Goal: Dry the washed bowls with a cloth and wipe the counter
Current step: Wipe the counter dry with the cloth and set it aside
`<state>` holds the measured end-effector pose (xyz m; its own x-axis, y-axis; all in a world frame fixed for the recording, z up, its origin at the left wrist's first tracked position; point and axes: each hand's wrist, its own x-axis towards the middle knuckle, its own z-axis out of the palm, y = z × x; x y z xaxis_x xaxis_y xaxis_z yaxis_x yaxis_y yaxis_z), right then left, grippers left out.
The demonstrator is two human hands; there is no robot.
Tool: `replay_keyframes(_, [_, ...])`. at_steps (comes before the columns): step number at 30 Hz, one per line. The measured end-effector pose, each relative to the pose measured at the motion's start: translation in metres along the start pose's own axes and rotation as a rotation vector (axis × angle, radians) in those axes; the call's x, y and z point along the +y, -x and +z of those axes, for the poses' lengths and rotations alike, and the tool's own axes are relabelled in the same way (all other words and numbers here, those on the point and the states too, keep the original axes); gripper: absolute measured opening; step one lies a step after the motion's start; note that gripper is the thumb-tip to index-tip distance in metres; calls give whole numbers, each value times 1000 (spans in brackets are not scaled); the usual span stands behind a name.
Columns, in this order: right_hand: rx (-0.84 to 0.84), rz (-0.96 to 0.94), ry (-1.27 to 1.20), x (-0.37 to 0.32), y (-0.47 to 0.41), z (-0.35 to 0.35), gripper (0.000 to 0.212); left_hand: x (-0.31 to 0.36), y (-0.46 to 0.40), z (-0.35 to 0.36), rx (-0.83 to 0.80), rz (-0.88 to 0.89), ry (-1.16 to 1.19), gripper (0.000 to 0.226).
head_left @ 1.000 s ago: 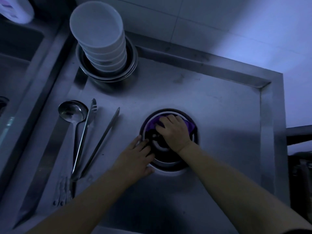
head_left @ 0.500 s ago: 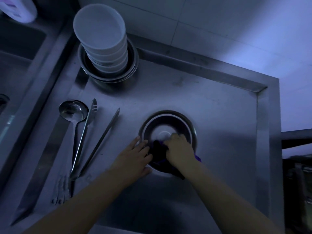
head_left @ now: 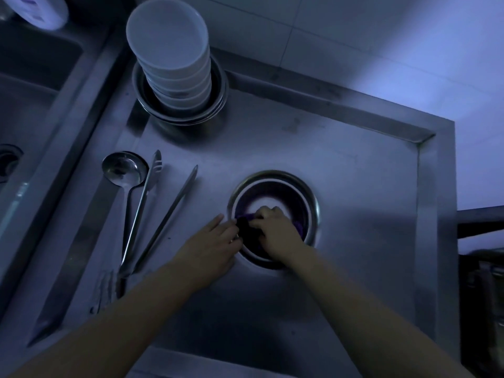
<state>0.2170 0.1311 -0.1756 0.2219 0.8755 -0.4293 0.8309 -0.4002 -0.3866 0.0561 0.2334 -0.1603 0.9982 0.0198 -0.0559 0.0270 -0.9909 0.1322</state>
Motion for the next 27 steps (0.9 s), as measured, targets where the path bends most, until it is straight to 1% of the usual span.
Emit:
replay_keyframes(3, [-180, -81, 242, 3, 8, -18, 37, 5, 1, -1, -6, -9, 21, 34])
replay_keyframes(4, [-202, -107, 322, 3, 11, -25, 36, 6, 0, -1, -18, -19, 23, 36])
replay_keyframes(5, [-185, -127, 403, 3, 13, -33, 34, 6, 0, -2, -39, -26, 23, 38])
replay_keyframes(6, [-133, -130, 480, 2, 13, -41, 31, 6, -2, -4, -66, -27, 12, 39])
replay_keyframes(9, [58, 2, 592, 7, 4, -63, 26, 6, -2, -1, -184, -5, -58, 40])
replay_keyframes(10, [67, 50, 616, 10, 3, -67, 25, 4, -1, 1, -194, -7, -76, 40])
replay_keyframes(11, [37, 82, 647, 13, 3, -68, 26, 3, -2, 0, -187, -1, -88, 41])
replay_keyframes(13, [-71, 123, 686, 14, 10, -61, 28, 5, -4, -5, -189, 36, -106, 40])
replay_keyframes(15, [-142, 165, 651, 7, 23, -45, 30, 6, -6, -10, -141, 59, -91, 37])
replay_keyframes(16, [-143, 186, 605, 3, 30, -37, 31, 7, -7, -12, -133, 56, -84, 35])
replay_keyframes(19, [-35, 201, 401, -9, 54, -21, 28, 11, -5, -12, -139, 24, -84, 36])
replay_keyframes(21, [26, 187, 316, -12, 65, -15, 26, 14, -1, -9, -140, 14, -81, 41])
replay_keyframes(27, [53, 220, 208, -10, 56, -10, 30, 19, 2, -8, -104, -12, -133, 50])
